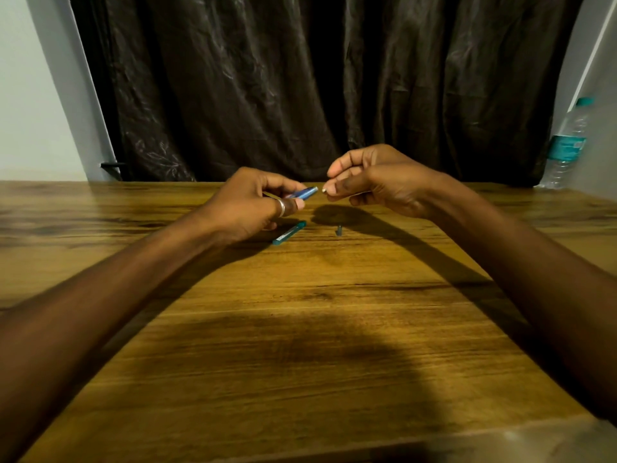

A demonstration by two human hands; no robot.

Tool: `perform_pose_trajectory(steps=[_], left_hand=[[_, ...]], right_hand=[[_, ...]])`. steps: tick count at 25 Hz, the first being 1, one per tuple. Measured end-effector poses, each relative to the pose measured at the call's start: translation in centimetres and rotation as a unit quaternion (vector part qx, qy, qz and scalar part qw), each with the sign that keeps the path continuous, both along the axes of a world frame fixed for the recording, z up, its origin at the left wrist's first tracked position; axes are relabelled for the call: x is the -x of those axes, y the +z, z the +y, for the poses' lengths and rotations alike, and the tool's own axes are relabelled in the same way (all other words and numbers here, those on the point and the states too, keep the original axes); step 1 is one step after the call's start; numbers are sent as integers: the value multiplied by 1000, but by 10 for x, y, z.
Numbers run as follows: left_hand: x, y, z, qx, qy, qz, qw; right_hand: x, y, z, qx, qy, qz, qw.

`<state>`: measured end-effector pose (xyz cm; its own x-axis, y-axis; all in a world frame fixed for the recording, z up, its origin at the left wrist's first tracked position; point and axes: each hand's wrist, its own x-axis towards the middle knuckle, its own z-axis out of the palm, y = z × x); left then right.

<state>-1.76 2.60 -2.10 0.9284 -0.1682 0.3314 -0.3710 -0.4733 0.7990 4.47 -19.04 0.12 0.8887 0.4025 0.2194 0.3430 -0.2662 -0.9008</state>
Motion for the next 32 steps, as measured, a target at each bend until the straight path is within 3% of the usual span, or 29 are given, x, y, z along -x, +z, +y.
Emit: perform_pose_trajectory(steps=[32], left_hand=[[-4,1,3,66,11,42,997]], right_hand=[[11,4,8,57,-15,-57,997]])
